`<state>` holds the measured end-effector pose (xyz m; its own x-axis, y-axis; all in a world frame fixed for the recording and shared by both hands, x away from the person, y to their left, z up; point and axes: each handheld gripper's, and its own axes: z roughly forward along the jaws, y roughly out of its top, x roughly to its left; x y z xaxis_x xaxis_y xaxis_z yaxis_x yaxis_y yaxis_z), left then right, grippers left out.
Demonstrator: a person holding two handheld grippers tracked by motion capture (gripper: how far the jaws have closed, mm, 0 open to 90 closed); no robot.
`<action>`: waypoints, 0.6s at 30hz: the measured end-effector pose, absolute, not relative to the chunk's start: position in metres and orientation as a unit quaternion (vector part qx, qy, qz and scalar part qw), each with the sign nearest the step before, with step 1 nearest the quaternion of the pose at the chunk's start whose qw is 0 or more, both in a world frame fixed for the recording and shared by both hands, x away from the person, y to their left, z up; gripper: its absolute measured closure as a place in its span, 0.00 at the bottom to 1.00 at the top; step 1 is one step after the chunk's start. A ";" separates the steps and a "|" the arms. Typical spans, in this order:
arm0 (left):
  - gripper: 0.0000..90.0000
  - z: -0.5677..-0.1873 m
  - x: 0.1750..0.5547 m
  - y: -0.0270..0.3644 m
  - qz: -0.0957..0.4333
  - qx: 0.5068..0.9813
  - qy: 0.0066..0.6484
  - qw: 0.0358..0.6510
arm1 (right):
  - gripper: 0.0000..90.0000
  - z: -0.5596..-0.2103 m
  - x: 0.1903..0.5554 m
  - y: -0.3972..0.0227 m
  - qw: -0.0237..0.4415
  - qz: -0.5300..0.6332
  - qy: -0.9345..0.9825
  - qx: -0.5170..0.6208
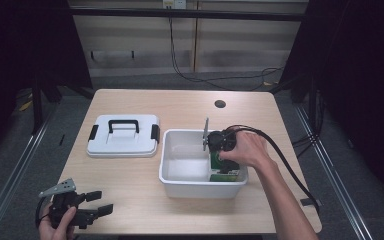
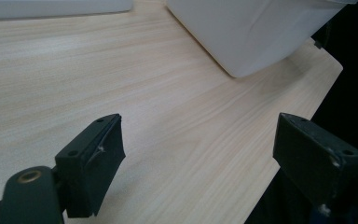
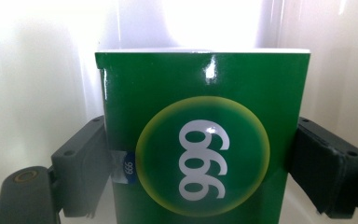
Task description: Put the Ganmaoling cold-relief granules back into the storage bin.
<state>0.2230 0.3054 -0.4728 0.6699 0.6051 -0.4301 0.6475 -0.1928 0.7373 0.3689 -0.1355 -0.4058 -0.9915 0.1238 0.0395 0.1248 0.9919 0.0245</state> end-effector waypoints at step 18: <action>0.18 -0.472 0.223 0.305 -0.021 0.772 0.406 0.489 | 0.13 -0.415 0.368 -0.134 0.009 -0.009 -0.999 -0.048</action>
<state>0.2228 0.3051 -0.4725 0.6694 0.6061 -0.4297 0.6472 -0.1916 0.7379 0.3682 -0.1344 -0.4149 -0.9951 0.0966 0.0194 0.0969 0.9951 0.0178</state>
